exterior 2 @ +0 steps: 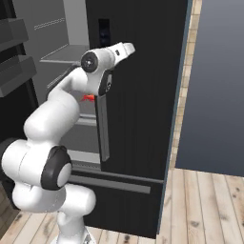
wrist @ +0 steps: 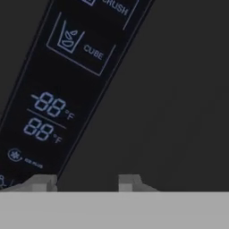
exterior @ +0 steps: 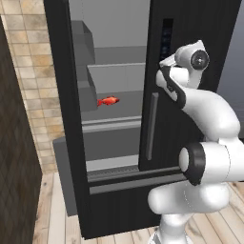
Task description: Place the fish on the counter behind the older fish on the same shelf of the fridge to maintain FIFO order. Close the fridge door when finished.
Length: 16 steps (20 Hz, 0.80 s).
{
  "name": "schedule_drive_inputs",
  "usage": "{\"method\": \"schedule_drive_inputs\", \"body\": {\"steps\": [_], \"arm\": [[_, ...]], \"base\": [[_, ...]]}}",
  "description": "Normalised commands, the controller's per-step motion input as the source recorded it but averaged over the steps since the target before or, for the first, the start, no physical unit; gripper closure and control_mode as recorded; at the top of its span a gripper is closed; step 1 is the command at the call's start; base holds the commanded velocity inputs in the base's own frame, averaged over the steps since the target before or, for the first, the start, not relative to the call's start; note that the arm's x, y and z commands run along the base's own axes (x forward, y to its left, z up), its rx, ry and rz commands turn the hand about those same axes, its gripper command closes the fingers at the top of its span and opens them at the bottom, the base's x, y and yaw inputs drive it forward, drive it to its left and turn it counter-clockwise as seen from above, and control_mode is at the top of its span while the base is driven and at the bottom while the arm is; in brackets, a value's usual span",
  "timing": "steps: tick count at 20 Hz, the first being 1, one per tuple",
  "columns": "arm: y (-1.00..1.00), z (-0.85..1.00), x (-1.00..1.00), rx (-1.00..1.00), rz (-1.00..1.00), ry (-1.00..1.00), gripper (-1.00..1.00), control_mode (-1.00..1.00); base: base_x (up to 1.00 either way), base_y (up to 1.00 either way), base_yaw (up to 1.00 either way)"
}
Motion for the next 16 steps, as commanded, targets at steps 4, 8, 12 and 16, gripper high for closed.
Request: {"method": "schedule_drive_inputs", "body": {"steps": [4,8,12,16], "arm": [[-0.17,0.52,-0.32,0.00,-0.17,0.13,-1.00,-1.00],[0.00,0.96,-1.00,-0.02,0.00,0.00,-1.00,-1.00],[0.16,0.99,-1.00,-0.06,0.02,0.00,-1.00,-1.00],[0.29,0.74,-1.00,-0.10,0.04,0.00,-1.00,-1.00]], "base": [[0.00,0.00,0.00],[0.00,0.00,0.00],[0.00,0.00,0.00],[0.00,0.00,0.00]]}}
